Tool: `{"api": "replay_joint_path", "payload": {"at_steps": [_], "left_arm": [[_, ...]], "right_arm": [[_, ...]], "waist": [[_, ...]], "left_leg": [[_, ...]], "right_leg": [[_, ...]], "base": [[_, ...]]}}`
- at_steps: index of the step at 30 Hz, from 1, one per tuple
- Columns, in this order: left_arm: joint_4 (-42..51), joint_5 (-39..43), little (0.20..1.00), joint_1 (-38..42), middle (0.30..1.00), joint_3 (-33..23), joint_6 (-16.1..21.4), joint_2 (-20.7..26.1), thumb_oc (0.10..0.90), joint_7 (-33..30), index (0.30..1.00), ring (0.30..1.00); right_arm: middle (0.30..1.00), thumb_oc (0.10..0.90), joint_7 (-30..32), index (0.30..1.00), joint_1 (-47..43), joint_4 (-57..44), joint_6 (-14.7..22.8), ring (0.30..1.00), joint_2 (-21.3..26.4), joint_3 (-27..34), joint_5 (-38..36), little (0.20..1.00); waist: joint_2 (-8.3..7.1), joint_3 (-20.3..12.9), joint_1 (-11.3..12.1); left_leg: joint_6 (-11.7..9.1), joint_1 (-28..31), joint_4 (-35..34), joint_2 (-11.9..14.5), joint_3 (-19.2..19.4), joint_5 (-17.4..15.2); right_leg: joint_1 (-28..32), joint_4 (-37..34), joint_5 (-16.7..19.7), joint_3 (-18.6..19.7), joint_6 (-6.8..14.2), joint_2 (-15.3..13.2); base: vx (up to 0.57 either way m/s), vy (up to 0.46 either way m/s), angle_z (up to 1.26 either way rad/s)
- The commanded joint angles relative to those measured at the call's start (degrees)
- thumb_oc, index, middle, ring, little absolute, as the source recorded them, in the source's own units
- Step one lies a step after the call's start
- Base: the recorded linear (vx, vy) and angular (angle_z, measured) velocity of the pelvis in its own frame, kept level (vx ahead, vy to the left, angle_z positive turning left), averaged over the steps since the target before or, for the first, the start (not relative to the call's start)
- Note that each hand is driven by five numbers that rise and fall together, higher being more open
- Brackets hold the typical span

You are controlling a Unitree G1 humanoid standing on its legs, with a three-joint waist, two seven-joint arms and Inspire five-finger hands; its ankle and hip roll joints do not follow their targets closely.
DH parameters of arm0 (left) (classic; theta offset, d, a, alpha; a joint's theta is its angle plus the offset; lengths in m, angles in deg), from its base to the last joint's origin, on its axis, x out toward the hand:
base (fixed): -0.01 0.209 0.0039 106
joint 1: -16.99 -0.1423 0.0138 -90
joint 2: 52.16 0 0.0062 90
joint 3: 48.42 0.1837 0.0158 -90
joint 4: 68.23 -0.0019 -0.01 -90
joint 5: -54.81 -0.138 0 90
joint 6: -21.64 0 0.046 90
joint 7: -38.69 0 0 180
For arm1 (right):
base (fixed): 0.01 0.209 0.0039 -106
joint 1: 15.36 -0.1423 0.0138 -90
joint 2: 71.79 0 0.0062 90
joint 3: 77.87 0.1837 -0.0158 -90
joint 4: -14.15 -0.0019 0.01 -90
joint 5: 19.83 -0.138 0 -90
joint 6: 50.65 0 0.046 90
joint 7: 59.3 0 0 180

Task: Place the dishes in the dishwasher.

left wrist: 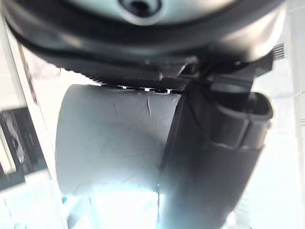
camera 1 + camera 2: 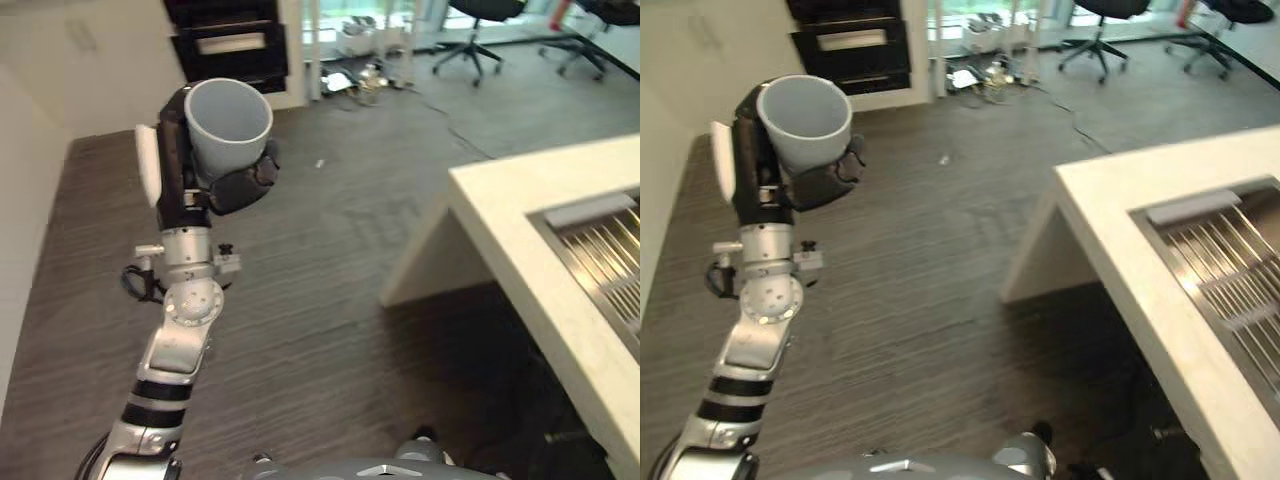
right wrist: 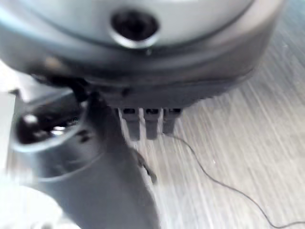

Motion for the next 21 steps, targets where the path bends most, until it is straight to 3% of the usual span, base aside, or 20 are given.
{"api": "replay_joint_path", "payload": {"at_steps": [1,2,3,5,6,7,8,11,16,21], "left_arm": [[7.39,-4.19,0.300,2.38,0.300,0.56,2.65,5.01,0.400,-0.78,0.300,0.300],[6.49,-4.59,0.300,2.90,0.300,2.33,2.87,5.41,0.400,-1.14,0.300,0.300],[6.49,-4.59,0.300,2.90,0.300,2.33,2.87,5.41,0.400,-1.14,0.300,0.300],[5.30,-3.88,0.300,4.52,0.300,5.45,3.51,5.06,0.400,-1.46,0.300,0.300],[5.16,-3.89,0.300,4.68,0.300,5.53,3.56,5.04,0.400,-1.50,0.300,0.300],[4.22,-2.88,0.300,5.54,0.300,7.55,3.39,4.01,0.400,-0.44,0.300,0.300],[4.01,-3.00,0.300,5.59,0.300,8.01,3.00,4.07,0.400,0.17,0.300,0.300],[4.23,-3.02,0.300,4.86,0.300,7.20,2.65,4.01,0.400,1.43,0.300,0.300],[5.05,-0.03,0.300,-0.13,0.300,5.50,2.16,2.36,0.400,3.91,0.300,0.300],[5.67,0.37,0.300,0.03,0.300,6.18,1.58,2.54,0.400,4.26,0.300,0.300]], "right_arm": [[0.900,0.800,2.04,0.900,-5.12,-1.21,1.77,0.900,0.69,-1.73,-1.94,0.900],[0.900,0.800,2.16,0.900,-6.00,-0.95,1.89,0.900,-0.13,-1.38,-3.25,0.900],[0.900,0.800,2.16,0.900,-6.00,-0.95,1.89,0.900,-0.13,-1.38,-3.25,0.900],[0.900,0.800,1.92,0.900,-6.20,-0.60,2.39,0.900,-0.39,-1.22,-5.68,0.900],[0.900,0.800,1.90,0.900,-6.24,-0.59,2.41,0.900,-0.37,-1.17,-5.73,0.900],[0.900,0.800,1.84,0.900,-5.36,-0.28,2.67,0.900,-0.06,-1.75,-6.70,0.900],[0.900,0.800,2.35,0.900,-5.22,-0.54,2.71,0.900,-0.02,-1.86,-7.24,0.900],[0.900,0.800,2.45,0.900,-6.44,0.06,2.05,0.900,-0.22,-2.75,-6.96,0.900],[0.900,0.800,2.35,0.900,-6.30,2.16,1.33,0.900,1.02,-2.20,-6.38,0.900],[0.900,0.800,2.48,0.900,-6.74,1.13,1.89,0.900,1.95,-2.44,-6.75,0.900]], "waist": [[1.48,-0.02,-0.68],[1.26,0.77,-2.60],[1.26,0.77,-2.60],[1.73,1.14,-4.74],[1.70,1.09,-4.57],[2.16,1.19,-5.68],[2.04,1.31,-5.84],[1.42,0.85,-3.77],[0.65,-1.31,-0.72],[0.08,-2.19,-1.19]], "left_leg": [[-2.22,5.33,-9.78,2.89,-8.97,-1.07],[-1.49,4.46,-10.17,1.52,-10.42,-0.28],[-1.49,4.46,-10.17,1.52,-10.42,-0.28],[-0.22,3.35,-10.36,-1.25,-15.07,0.06],[-0.26,3.18,-10.36,-1.25,-14.94,0.28],[1.22,2.06,-10.36,-4.20,-20.78,0.14],[1.84,1.33,-10.36,-5.76,-23.41,0.42],[2.51,1.03,-10.36,-7.03,-25.92,-0.04],[2.28,1.62,-10.36,-7.12,-27.75,0.45],[2.36,2.45,-10.36,-6.70,-29.94,0.84]], "right_leg": [[-0.77,-7.24,-2.36,11.74,10.59,2.80],[-3.45,-6.56,-3.07,21.08,10.27,5.29],[-3.45,-6.56,-3.07,21.08,10.27,5.29],[-4.69,-5.70,-8.70,39.23,9.48,13.69],[-5.13,-5.31,-8.77,39.42,9.35,13.70],[-3.80,-4.91,-11.97,47.37,7.10,18.31],[-3.17,-5.00,-12.15,49.73,6.04,19.28],[-0.61,-7.22,-11.45,45.82,6.07,17.58],[3.42,-9.87,-11.43,42.64,5.73,17.02],[4.43,-7.29,-13.54,42.51,5.08,17.66]], "base": [[0.03,0.395,0.86],[0.06,0.264,0.74],[0.08,0.305,1.44],[0.11,0.328,1.67],[0.17,0.376,1.56],[0.14,0.267,1.33],[0.22,0.293,1.18],[0.09,-0.007,2.15],[0.08,-0.047,0.36],[0.04,-0.031,0.14]]}}
